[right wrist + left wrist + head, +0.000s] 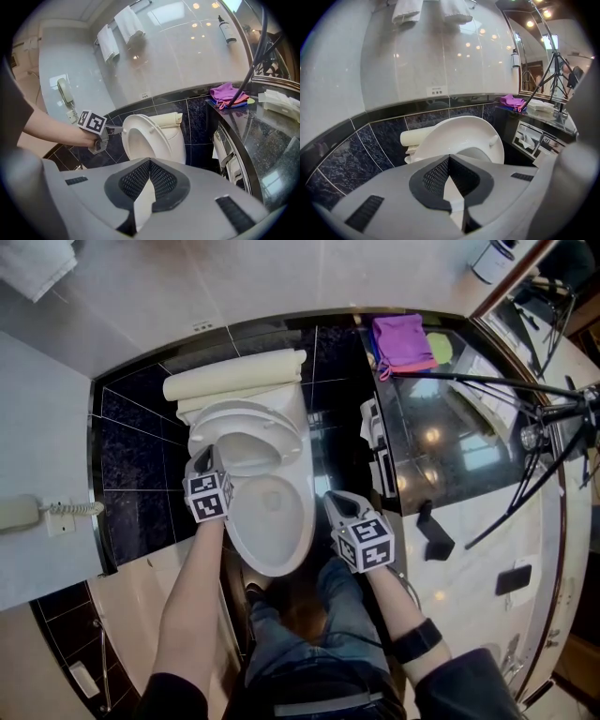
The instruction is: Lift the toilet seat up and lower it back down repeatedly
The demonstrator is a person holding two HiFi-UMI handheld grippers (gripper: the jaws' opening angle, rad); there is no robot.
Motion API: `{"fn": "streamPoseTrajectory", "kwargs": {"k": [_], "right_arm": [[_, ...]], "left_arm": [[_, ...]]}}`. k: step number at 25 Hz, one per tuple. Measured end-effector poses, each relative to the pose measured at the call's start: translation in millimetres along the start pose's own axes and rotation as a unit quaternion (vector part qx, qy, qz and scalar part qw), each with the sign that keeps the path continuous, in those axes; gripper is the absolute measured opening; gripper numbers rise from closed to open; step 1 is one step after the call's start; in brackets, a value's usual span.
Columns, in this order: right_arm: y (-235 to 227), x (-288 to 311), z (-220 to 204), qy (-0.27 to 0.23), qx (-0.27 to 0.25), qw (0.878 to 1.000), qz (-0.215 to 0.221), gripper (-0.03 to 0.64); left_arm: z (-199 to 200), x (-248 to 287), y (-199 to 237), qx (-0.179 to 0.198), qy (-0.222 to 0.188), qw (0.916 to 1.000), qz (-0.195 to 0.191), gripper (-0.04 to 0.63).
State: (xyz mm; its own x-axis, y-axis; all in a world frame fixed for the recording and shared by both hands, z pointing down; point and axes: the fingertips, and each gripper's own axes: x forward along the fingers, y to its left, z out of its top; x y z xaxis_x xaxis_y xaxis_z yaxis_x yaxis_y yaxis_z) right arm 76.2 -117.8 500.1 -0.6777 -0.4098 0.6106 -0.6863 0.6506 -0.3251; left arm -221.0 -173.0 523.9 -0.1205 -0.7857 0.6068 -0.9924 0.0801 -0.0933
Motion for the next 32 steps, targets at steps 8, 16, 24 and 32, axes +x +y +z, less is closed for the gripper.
{"fn": "streamPoseTrajectory", "kwargs": {"k": [8,16,24,32], "right_arm": [[17,0,5,-0.001,-0.014,1.000,-0.004,0.017],[51,-12,21,-0.016,-0.047,0.999,-0.008,0.017],[92,-50,22,-0.022,-0.082,0.996,-0.029,0.017],[131,-93,30,-0.043,-0.098,0.993,-0.059,0.017]], "left_arm": [[3,-33,-6,0.011,-0.004,0.9998,-0.018,-0.005],[13,-102,-16,0.041,-0.022,0.9968,-0.064,-0.005],[15,-195,-8,0.019,-0.046,0.9949,-0.088,-0.005],[3,-287,-5,-0.008,-0.068,0.9904,-0.120,-0.005]]}}
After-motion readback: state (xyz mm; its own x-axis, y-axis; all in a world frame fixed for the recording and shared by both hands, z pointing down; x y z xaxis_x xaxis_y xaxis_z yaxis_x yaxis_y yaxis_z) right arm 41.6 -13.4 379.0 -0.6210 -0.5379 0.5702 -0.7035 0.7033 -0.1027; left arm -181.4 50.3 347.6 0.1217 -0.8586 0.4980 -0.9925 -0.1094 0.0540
